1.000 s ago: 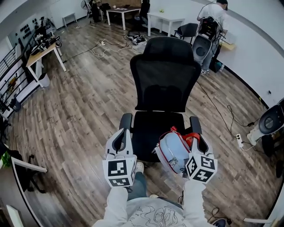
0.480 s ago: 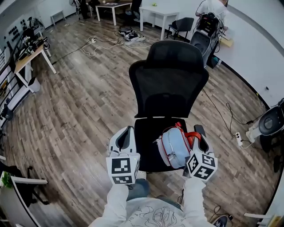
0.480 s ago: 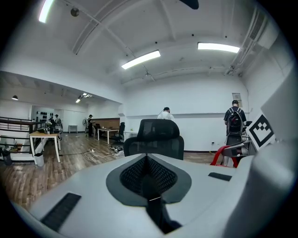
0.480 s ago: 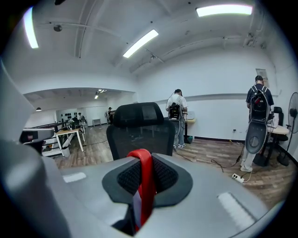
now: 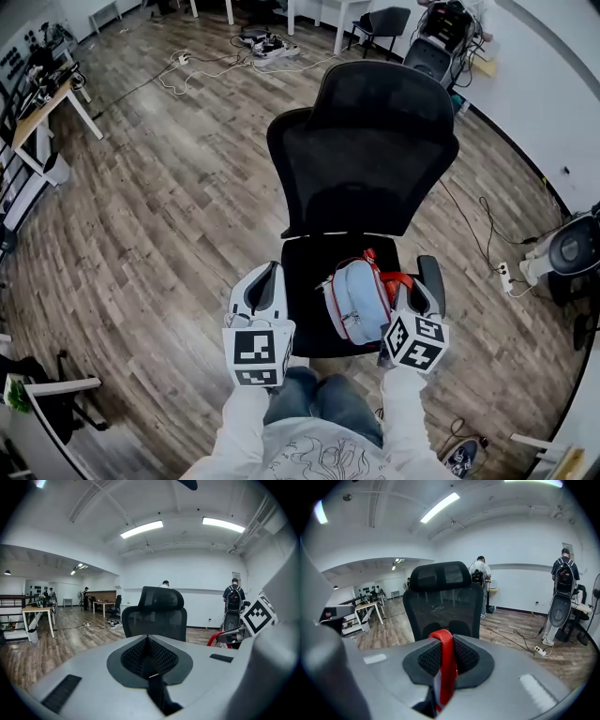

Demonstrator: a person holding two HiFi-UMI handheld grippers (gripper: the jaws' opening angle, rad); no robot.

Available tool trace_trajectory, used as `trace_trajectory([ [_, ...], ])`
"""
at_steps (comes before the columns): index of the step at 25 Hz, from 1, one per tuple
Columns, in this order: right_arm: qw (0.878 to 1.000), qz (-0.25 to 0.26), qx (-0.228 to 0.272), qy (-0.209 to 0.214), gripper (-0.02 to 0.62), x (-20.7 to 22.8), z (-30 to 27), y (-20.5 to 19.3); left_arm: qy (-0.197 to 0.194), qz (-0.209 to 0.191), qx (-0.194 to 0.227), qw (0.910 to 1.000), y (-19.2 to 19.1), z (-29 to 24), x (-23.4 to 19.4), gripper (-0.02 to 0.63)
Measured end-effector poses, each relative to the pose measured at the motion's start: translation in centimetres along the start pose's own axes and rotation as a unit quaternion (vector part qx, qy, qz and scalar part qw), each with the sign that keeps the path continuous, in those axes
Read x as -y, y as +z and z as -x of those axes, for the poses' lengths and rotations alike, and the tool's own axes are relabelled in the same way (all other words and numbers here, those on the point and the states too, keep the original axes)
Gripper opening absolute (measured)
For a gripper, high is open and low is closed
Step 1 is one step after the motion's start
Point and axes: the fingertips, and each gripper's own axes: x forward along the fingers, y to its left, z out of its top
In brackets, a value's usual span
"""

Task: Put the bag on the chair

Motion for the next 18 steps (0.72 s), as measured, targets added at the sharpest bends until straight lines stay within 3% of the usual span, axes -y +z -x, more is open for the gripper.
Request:
trace_trajectory([
  [10,0.997,-0.017,-0.076,0.018,0.048,0.3,-6.9,-4.7,0.011,0.016,-0.04,0.999,-3.2,-3.9,0.3,0.006],
  [18,0.989,-0.026,-0.144,0.017,0.054,3.1,-11.9,-10.3,0.031,0.028,-0.066,0.997,-5.4,-5.6,1.1,0.006],
])
